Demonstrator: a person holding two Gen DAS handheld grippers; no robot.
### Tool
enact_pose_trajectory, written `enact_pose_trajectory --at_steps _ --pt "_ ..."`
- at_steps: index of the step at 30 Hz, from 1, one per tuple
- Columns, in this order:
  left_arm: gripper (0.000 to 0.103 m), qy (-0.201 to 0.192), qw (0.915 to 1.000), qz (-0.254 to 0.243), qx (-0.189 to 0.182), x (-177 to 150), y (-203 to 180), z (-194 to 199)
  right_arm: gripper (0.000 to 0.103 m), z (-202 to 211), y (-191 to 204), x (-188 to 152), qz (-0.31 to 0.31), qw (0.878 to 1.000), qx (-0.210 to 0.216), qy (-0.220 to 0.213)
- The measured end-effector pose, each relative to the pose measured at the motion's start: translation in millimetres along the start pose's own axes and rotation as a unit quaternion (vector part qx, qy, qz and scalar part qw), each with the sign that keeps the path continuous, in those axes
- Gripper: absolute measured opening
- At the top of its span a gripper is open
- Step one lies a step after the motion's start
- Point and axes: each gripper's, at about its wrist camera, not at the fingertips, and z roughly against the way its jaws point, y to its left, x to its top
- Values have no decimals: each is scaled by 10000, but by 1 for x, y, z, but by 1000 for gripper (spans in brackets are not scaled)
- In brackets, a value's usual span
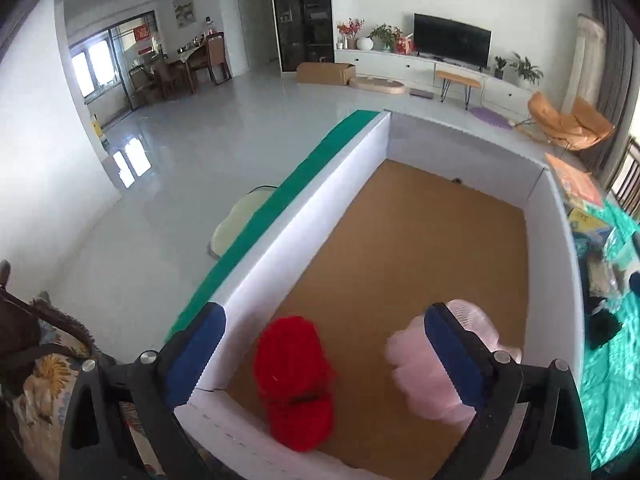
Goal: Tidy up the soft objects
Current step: 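Carry the yarn ball with the left gripper into the white box while the right gripper drops the puff there, then open both grippers and withdraw them from the white box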
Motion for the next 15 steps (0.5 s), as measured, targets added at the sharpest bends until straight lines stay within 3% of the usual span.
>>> enact_pose_trajectory --at_steps 3,5,9,12,15 --pt "99 -100 9968 -98 -782 -4 -31 8 75 37 -37 -20 96 9933 -1041 -489" --pt "99 -86 9903 -418 -1323 -9 -71 14 75 62 -77 -43 -178 9778 -1954 -741" --pt "99 106 9651 -1144 -2355 -42 -165 27 75 100 -160 -79 -1093 9180 -3761 -629" --pt "99 542 9427 -1659 -2844 -79 -239 24 75 122 -205 -94 -1360 8739 -4620 -659" --pt "99 863 9274 -2030 -3021 -113 -300 4 75 136 -234 -94 -1441 8436 -5135 -624"
